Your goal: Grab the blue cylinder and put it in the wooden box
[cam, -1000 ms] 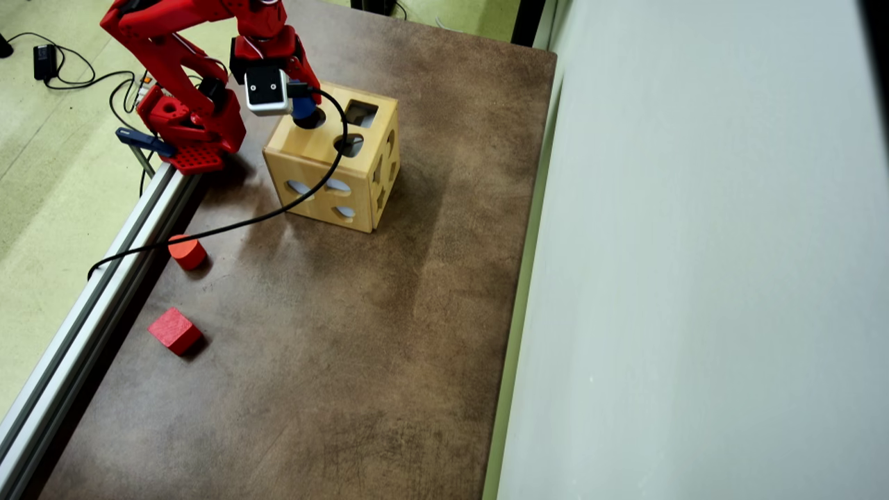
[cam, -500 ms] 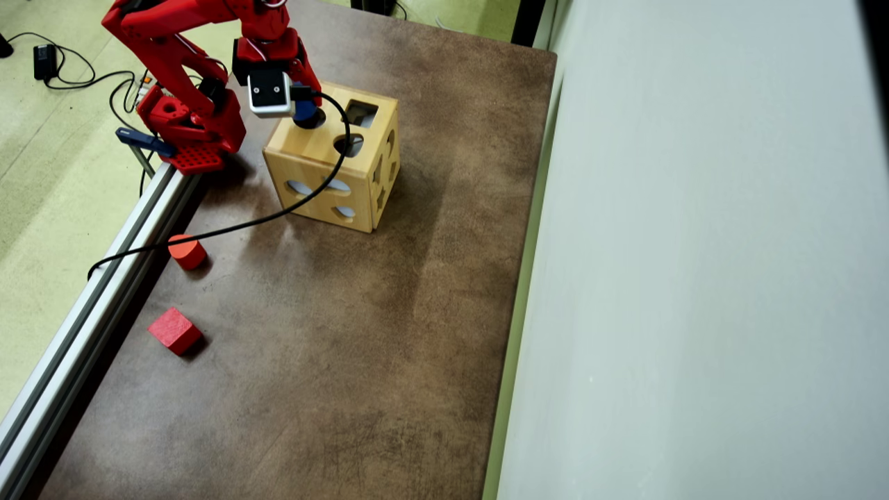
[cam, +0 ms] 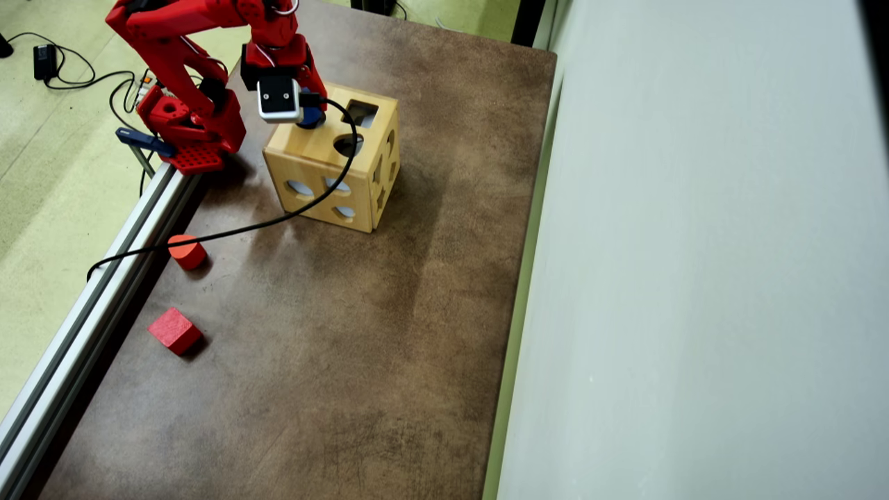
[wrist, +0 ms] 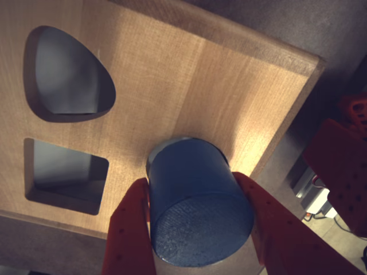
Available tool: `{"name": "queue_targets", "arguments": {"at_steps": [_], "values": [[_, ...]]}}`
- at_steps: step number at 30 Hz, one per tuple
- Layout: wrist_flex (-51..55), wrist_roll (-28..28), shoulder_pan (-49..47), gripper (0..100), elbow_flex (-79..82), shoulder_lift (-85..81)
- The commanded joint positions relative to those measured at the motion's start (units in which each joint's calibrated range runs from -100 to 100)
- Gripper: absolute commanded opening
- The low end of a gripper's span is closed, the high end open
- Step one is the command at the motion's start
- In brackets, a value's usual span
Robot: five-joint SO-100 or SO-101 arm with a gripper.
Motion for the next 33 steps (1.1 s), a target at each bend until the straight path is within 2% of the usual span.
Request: {"name": "queue_targets", "arguments": {"at_steps": [1, 25, 33], "values": [[-1.11, -0.2, -0.41, 8, -0.31, 0.24], [-2.64, -0.2, -1.3, 8, 2.29, 0.16], [-5.61, -0.2, -1.23, 24, 2.91, -0.18]]}}
